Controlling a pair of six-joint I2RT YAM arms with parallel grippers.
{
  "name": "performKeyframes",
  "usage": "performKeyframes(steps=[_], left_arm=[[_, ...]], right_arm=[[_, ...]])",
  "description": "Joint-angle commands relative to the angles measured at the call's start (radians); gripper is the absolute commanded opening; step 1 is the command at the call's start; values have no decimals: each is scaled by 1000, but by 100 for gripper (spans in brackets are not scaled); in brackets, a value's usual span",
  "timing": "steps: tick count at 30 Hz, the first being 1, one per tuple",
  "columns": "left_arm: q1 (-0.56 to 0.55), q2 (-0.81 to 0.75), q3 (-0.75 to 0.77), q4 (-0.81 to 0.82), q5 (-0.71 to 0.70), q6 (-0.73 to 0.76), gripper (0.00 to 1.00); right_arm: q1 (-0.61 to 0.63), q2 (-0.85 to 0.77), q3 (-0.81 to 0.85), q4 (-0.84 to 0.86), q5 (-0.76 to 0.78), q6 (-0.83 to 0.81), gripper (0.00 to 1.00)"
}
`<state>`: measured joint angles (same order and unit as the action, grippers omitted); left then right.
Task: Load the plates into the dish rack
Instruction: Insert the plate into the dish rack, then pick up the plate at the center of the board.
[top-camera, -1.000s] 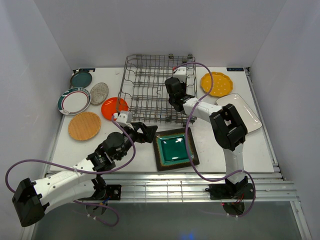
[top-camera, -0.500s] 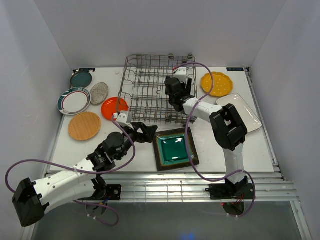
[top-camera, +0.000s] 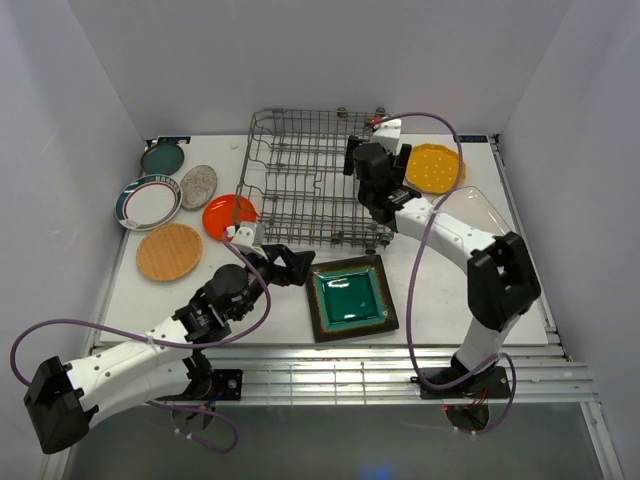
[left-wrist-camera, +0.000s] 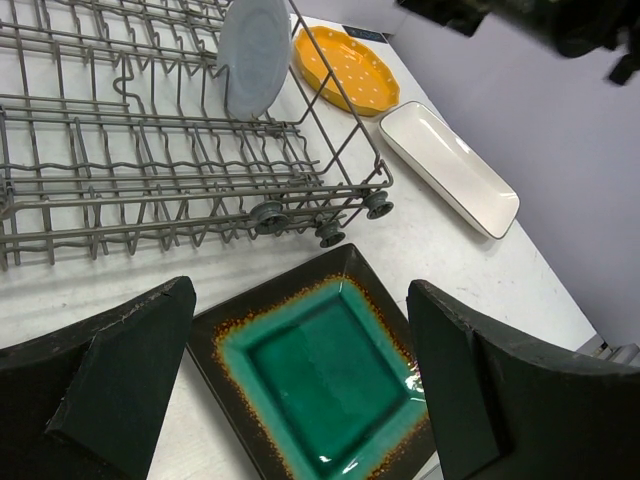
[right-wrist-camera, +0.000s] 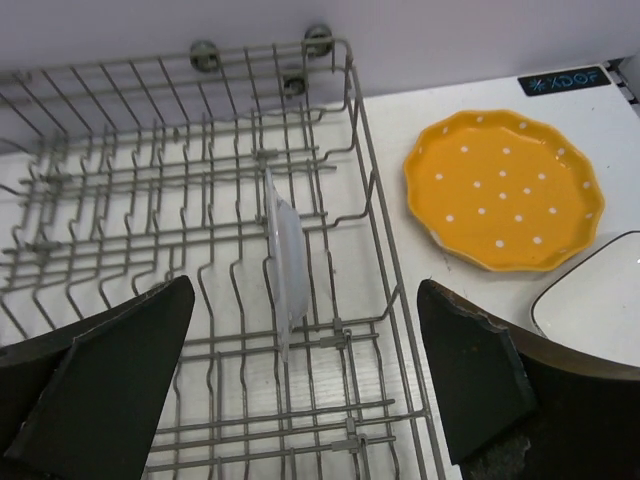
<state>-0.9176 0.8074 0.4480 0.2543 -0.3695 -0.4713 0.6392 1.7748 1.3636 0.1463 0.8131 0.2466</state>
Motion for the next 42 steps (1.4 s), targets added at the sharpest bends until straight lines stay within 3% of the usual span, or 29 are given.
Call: performKeyframes(steps=[1, 8, 19, 22, 26, 32, 37, 42], left_arm=[[5, -14, 34, -7, 3, 0, 98], [3, -7, 37, -6, 0, 3, 98], [3, 1, 35, -6, -16, 10, 98], [3, 12, 37, -6, -17, 10, 98], [3, 15, 38, -7, -19, 11, 98], [3, 12, 37, -10, -39, 20, 98], [3, 7, 37, -12, -40, 20, 98], [3, 21, 41, -12, -40, 23, 98]], right_arm=[[-13, -100, -34, -13, 8, 57, 98], [-33, -262, -147, -97, -3, 160, 89], [-56, -557, -435, -180, 61, 356, 100], [-56, -626, -507, -205, 124, 391, 90], [-56, -734, -606, -206, 234, 411, 90], [-96, -824, -708, -217, 232, 462, 90], [-223, -841, -770, -228, 56, 536, 90], [-478, -790, -785, -307, -179, 675, 90]])
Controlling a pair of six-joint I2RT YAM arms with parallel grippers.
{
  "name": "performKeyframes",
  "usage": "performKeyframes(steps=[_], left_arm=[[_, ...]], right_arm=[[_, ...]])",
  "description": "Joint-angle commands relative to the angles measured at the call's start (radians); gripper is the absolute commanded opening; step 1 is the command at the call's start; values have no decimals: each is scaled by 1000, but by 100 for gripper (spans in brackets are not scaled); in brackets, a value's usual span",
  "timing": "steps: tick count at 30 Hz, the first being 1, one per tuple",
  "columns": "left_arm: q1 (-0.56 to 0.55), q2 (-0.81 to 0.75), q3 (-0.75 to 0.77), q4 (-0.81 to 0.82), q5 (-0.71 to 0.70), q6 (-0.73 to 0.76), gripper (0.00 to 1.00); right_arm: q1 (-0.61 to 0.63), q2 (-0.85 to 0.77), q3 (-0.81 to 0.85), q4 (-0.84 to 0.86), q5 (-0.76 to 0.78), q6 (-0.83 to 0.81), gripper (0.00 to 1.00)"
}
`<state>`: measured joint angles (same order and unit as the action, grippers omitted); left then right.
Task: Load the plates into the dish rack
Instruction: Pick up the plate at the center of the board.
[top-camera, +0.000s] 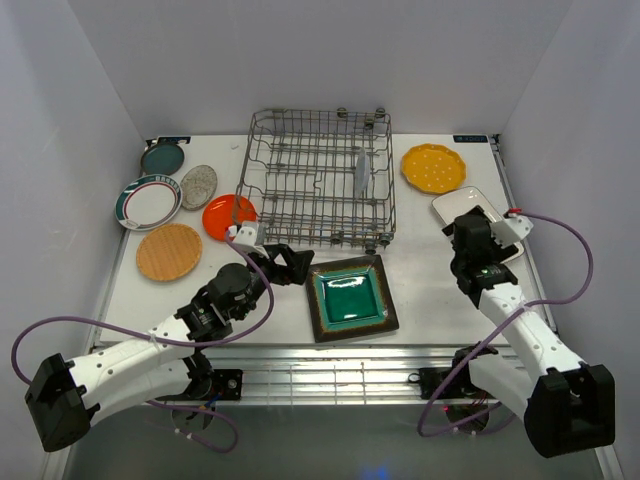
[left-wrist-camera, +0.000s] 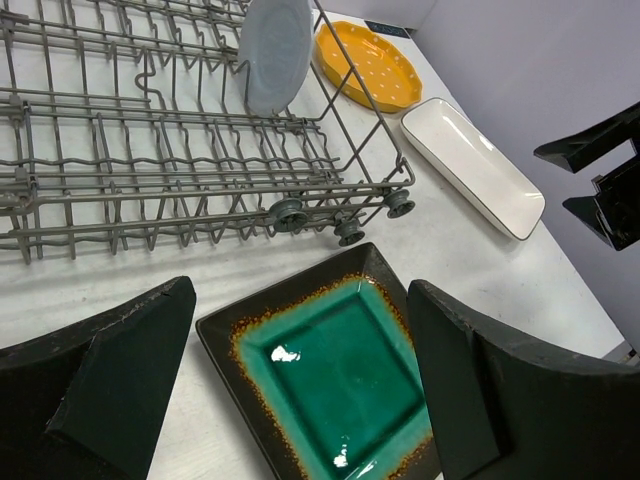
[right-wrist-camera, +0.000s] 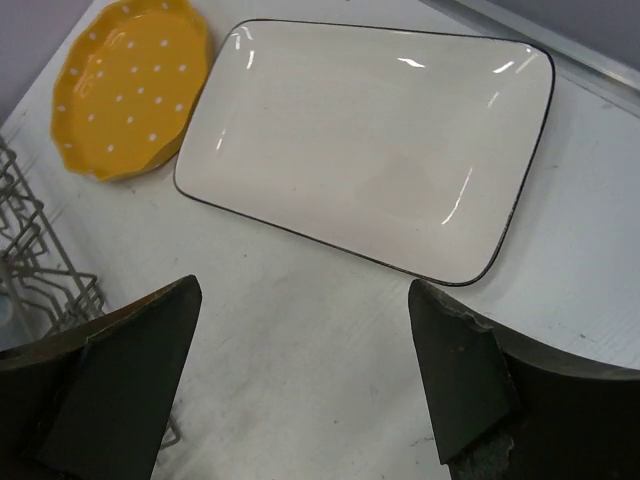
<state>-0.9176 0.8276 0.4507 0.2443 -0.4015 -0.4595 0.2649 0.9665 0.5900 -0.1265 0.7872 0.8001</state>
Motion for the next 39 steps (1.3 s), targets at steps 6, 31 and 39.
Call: performKeyframes(steps=[6, 31, 39], left_arm=[[3, 2, 39, -2, -8, 12, 98], [3, 7, 37, -4, -17, 15, 98], [3, 13, 33, -2, -37, 21, 98]], right_arm=[[-230, 57, -4, -50, -295, 116, 96], [-506, 256, 16, -82, -477, 34, 90], [-524, 282, 42, -42, -505, -19, 85]])
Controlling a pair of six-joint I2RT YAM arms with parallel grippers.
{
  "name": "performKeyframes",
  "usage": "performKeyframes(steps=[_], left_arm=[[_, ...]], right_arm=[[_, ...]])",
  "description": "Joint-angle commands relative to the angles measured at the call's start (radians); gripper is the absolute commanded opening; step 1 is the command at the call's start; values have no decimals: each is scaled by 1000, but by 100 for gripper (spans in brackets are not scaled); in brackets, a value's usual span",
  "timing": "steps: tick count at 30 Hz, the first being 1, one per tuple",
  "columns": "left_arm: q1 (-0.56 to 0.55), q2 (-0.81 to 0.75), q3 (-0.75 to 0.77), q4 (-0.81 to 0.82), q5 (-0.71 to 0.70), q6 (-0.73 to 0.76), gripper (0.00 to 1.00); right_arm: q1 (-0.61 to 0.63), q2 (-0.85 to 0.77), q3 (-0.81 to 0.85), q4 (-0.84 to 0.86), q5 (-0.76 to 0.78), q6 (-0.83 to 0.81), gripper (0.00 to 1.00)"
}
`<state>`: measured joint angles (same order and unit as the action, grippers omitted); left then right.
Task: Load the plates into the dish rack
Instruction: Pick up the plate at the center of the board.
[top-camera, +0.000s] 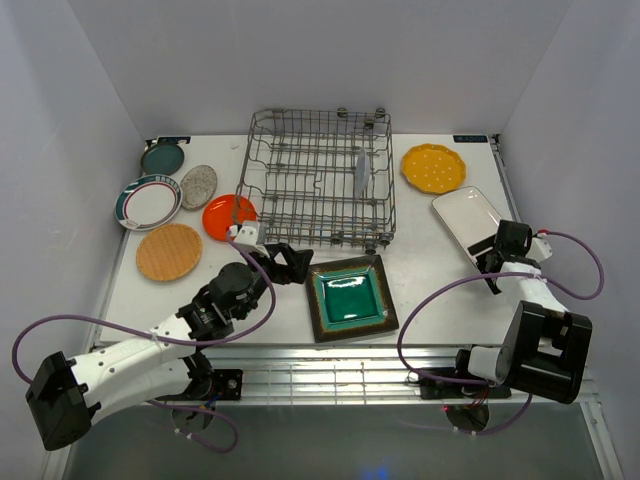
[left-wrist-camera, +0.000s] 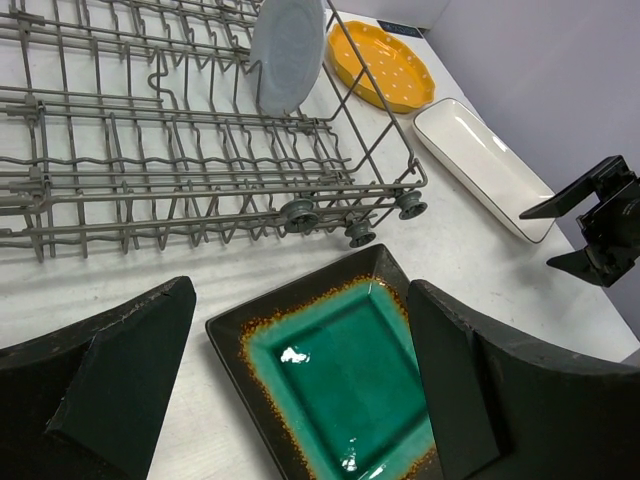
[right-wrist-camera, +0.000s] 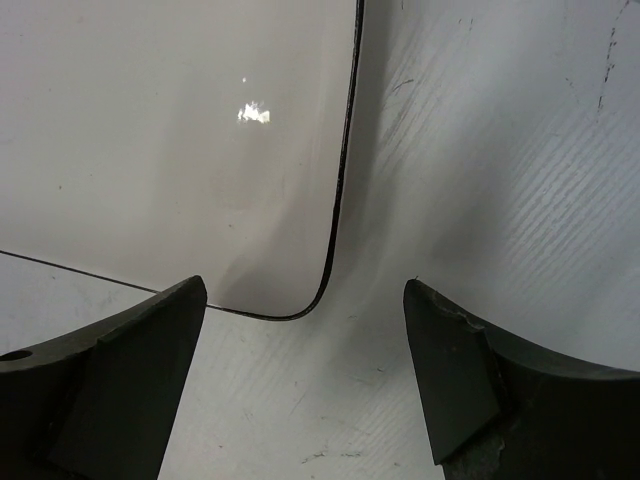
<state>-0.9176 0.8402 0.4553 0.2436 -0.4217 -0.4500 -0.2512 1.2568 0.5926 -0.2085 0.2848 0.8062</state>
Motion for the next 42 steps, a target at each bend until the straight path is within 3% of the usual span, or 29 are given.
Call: performKeyframes(steps=[1, 6, 28, 35, 36, 39, 42], left_arm=[[5, 3, 28, -1, -19, 13, 98], [3, 10, 29, -1, -12, 13, 98], [5, 7, 31, -1, -5, 11, 98], [3, 2, 28, -1, -6, 11, 98], [5, 3, 28, -1, -5, 11, 98], [3, 2, 28, -1, -6, 11, 98], [3, 3, 29, -1, -6, 13, 98]], right_arm=[[-8, -13, 39, 43, 8, -28, 85], [-17, -17, 27, 81, 4, -41, 75], [-46, 167, -7, 225, -110, -22, 68], [-46, 217, -1, 256, -128, -7, 58], [-46, 219, -1, 256, -127, -6, 49], [-46, 219, -1, 259, -128, -2, 47], [-46, 213, -7, 261, -128, -2, 37]])
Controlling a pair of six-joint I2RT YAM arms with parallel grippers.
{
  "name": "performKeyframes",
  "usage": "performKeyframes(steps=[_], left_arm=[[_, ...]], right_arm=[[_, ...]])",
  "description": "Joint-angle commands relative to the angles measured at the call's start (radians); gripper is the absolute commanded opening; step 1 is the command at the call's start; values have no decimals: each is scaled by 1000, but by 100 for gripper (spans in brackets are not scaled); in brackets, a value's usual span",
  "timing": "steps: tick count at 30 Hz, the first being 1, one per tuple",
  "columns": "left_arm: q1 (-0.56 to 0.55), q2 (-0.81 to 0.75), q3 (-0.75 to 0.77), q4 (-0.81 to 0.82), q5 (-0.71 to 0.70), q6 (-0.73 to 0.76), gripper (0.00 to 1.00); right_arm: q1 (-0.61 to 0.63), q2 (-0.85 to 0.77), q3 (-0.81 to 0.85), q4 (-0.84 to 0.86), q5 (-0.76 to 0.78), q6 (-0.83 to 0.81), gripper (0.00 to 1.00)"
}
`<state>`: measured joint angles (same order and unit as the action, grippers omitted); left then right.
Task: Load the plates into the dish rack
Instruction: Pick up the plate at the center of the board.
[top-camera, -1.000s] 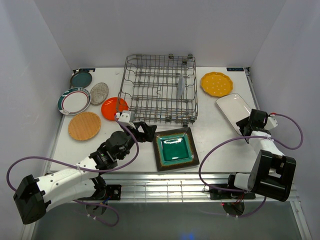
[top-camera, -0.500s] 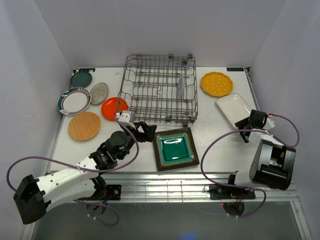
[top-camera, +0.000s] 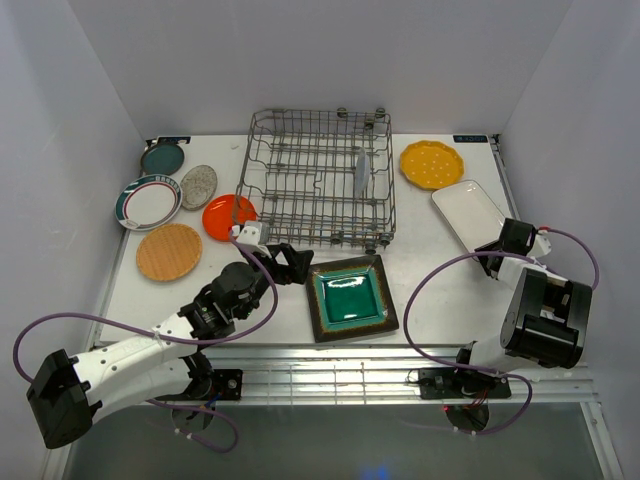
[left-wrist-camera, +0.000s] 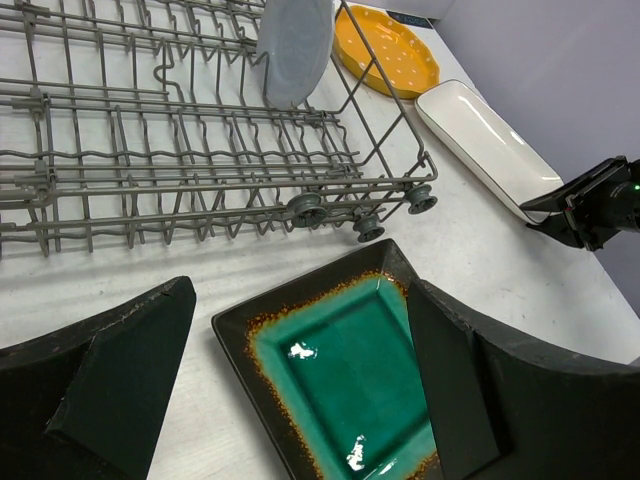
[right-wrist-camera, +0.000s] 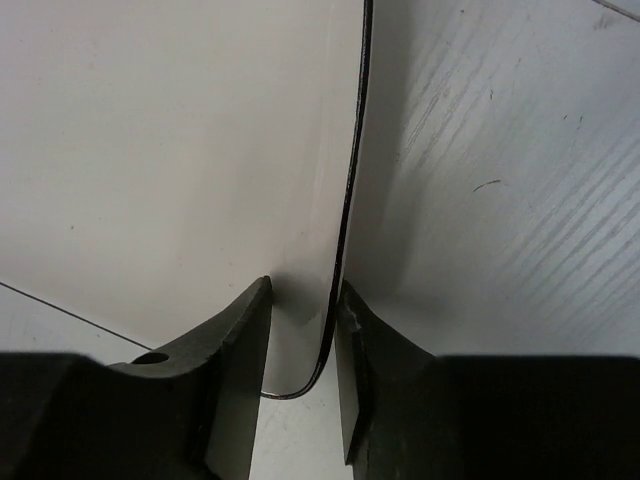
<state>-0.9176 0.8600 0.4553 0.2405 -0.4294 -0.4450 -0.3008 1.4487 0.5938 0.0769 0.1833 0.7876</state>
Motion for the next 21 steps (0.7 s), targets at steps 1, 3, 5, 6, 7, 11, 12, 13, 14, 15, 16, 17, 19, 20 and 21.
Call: performKeyframes(steps=[1, 3, 5, 6, 7, 11, 12, 13, 14, 15, 16, 17, 19, 20, 21], left_arm=[[3, -16, 29, 2, 1, 8, 98], [3, -16, 29, 2, 1, 8, 98], [3, -19, 29, 2, 0, 8, 98], [3, -19, 28, 2, 1, 8, 98], [3, -22, 28, 2, 1, 8, 98], [5, -29, 28, 2, 6, 6, 98], [5, -29, 26, 2, 6, 6, 98], [3, -29, 28, 2, 7, 5, 98], [3, -27, 28, 2, 8, 5, 98], [3, -27, 28, 2, 9, 5, 98], [5, -26, 28, 2, 11, 5, 98], [3, -27, 28, 2, 12, 3, 98], [3, -24, 28, 2, 12, 3, 98], [3, -26, 28, 2, 12, 3, 98], [3, -26, 28, 2, 12, 3, 98]], right_arm=[[3, 19, -8, -25, -27, 15, 33], [3, 18, -11, -25, -27, 15, 15], [3, 18, -11, -28, -31, 10, 8], [3, 12, -11, -29, -33, 10, 8], [5, 7, -14, -29, -33, 9, 8], [5, -46, -23, -52, -5, 7, 8], [3, -71, -23, -58, 7, 4, 8], [3, -82, -25, -61, 11, 2, 8], [3, -93, -25, -72, 15, 2, 8], [3, -114, -26, -75, 19, -1, 8], [3, -122, -28, -75, 21, -2, 8], [3, -132, -29, -75, 25, -2, 8], [3, -163, -34, -100, 30, -4, 8], [3, -172, -37, -104, 31, -5, 8], [3, -195, -38, -111, 38, -5, 8]])
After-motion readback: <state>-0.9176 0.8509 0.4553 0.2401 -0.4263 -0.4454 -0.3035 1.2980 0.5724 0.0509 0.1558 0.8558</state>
